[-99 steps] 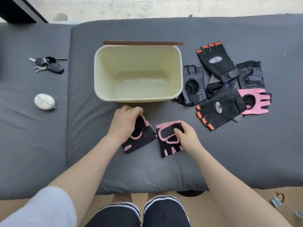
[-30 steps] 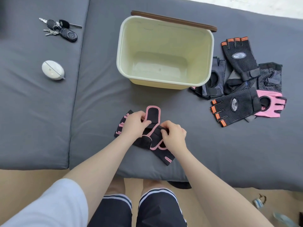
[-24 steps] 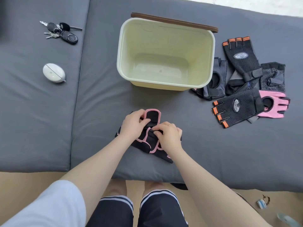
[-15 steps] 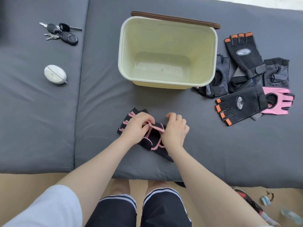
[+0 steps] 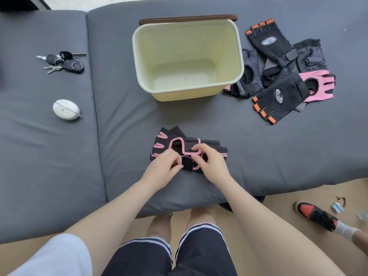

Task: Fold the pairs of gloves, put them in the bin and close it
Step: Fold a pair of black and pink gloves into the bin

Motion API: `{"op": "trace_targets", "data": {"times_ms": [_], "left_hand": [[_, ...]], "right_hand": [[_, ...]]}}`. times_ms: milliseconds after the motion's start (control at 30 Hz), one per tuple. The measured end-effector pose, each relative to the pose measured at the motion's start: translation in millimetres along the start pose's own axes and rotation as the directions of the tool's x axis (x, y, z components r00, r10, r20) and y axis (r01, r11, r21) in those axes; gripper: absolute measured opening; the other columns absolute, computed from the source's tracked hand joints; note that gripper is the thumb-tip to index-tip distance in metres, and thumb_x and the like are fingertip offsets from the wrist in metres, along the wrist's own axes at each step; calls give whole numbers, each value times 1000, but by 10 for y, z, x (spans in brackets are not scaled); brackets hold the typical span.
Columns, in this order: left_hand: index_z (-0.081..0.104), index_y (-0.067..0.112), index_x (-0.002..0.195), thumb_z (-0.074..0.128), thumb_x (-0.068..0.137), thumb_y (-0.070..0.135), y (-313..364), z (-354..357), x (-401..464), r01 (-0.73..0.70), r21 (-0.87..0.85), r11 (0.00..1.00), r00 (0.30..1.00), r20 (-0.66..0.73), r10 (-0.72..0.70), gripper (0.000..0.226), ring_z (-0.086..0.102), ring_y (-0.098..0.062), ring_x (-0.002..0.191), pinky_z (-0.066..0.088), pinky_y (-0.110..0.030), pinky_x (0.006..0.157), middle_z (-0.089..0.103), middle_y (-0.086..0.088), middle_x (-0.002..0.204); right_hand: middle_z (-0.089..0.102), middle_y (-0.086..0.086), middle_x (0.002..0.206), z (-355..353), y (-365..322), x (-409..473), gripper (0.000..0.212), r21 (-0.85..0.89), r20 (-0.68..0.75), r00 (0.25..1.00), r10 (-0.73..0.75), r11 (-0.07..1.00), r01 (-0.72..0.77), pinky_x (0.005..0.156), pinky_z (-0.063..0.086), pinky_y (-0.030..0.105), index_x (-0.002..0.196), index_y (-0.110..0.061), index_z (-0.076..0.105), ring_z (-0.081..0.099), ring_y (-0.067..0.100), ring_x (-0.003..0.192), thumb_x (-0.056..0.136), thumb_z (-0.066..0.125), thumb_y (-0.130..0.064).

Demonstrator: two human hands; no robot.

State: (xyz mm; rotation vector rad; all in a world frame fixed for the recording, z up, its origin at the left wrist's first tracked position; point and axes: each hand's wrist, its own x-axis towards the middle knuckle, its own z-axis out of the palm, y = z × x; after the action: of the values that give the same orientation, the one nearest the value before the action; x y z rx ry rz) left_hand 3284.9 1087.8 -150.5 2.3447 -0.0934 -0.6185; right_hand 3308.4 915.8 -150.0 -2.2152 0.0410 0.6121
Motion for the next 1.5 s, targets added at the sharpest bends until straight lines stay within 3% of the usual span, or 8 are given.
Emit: {"op": "trace_targets", "data": {"times_ms": [200, 400, 667, 767, 867, 1100, 1267, 1500], "left_hand": [[46, 18, 135, 41, 87, 3, -136, 208, -25, -216, 241, 946, 968, 179, 175, 51, 38, -28, 131, 45, -40, 98, 40, -7, 145], [43, 10, 136, 34, 87, -11, -242, 77, -40, -62, -103, 993, 972, 222, 83, 54, 28, -9, 135, 11, -3, 105, 36, 3, 145], [35, 8, 140, 33, 80, -2, -239, 22, 128, -421, 426, 801, 907, 182, 380, 61, 30, -31, 138, 24, -42, 113, 28, -10, 152], [7, 13, 148, 26, 94, 6, -128, 119, 289, -276, 555, 785, 931, 358, 74, 58, -2, -23, 145, 5, -35, 117, -6, -4, 158], [8, 12, 147, 29, 94, 6, -5, 59, 461, -266, 602, 753, 899, 436, -31, 57, -3, -23, 145, 13, -34, 115, -6, -5, 158], [51, 9, 126, 45, 88, 5, -158, -362, 140, 76, 86, 993, 985, -162, -62, 39, 40, -33, 126, 37, -44, 103, 36, -12, 145], [38, 8, 133, 55, 89, 24, -163, -316, 191, 510, -545, 666, 833, 121, -539, 50, 61, -21, 87, 43, -30, 85, 52, -2, 116], [50, 21, 110, 76, 73, 21, -63, -256, 308, 584, -587, 561, 785, 233, -574, 44, 56, -17, 80, 49, -34, 86, 51, -1, 88]], "right_hand": [[62, -8, 78, 99, -19, -132, 7, 280, -46, 984, 173, 948, -154, 65, 43, 11, 86, -21, 61, 58, 7, 69, 90, 57, -19], [67, 6, 92, 369, 73, -250, 24, -206, -136, 991, -9, 978, -20, 81, 47, 41, 108, -14, 67, 55, 28, 94, 87, 61, -26], [65, 3, 72, 465, 145, -346, 62, -763, 43, 994, -102, 639, 99, 54, 43, 29, 126, -16, 57, 62, 26, 69, 66, 71, -7], [62, 11, 111, 487, 23, -298, 65, -753, 168, 980, 103, 656, 60, 82, 39, 39, 148, -22, 15, 54, 32, 104, 90, 38, -7], [57, 14, 118, 335, -151, -135, 52, -697, 220, 947, 233, 716, -14, 85, 42, 40, 143, -26, 27, 53, 33, 108, 94, 36, -11], [46, 11, 130, -158, -35, -242, 39, -54, -364, 876, 317, 932, -360, 92, 40, 35, 124, -14, 52, 43, 30, 119, 87, 59, -22], [23, 4, 151, -89, 243, -168, 73, 432, -99, 800, 592, 750, -501, 70, 52, 30, 144, -17, 23, 33, 27, 132, 84, 64, -21], [35, -2, 144, 9, 300, -5, 96, 224, -82, 833, 546, 825, -519, 107, 33, 48, 143, -27, 21, 36, 24, 130, 67, 78, -39]]}}
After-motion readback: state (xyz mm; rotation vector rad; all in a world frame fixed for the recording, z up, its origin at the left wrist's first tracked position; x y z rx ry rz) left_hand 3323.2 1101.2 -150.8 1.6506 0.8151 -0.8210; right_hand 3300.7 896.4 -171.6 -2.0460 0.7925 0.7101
